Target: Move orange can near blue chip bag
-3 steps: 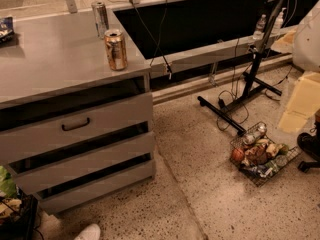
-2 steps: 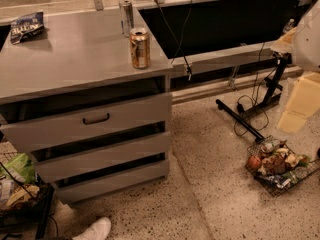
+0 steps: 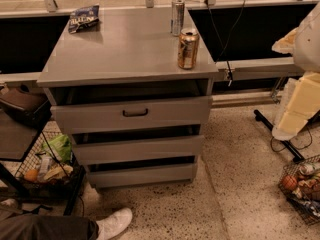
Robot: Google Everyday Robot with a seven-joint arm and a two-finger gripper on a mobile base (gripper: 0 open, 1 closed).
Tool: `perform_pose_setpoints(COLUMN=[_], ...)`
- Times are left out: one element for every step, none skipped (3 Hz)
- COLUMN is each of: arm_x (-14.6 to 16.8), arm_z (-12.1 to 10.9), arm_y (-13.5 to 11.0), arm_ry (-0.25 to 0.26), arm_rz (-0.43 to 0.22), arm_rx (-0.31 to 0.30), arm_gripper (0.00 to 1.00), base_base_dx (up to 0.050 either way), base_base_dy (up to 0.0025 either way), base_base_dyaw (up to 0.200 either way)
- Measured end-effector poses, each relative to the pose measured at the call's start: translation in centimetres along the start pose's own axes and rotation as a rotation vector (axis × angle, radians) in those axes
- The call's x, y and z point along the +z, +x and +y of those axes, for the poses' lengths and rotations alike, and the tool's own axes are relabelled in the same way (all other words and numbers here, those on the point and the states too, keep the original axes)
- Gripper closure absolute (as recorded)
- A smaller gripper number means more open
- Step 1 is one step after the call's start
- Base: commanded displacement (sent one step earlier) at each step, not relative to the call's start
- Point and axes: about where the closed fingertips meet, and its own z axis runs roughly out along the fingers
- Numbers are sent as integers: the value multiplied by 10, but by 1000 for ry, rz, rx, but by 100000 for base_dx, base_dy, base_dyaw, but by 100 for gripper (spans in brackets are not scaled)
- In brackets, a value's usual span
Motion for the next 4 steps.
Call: perform_pose_setpoints(arm_x=[0,0,-2,3], arm_z=[0,0,3,10], arm_y=[0,0,7,30], arm_ry=[1,1,-7,-23], arm_rz=[0,-1,-47,-150], arm_rx=[0,0,10,34], arm_gripper=[0,0,0,0], base_base_dx=[0,0,0,0], base_base_dy=[-2,0,0,0], base_base_dyaw=[9923,0,0,0])
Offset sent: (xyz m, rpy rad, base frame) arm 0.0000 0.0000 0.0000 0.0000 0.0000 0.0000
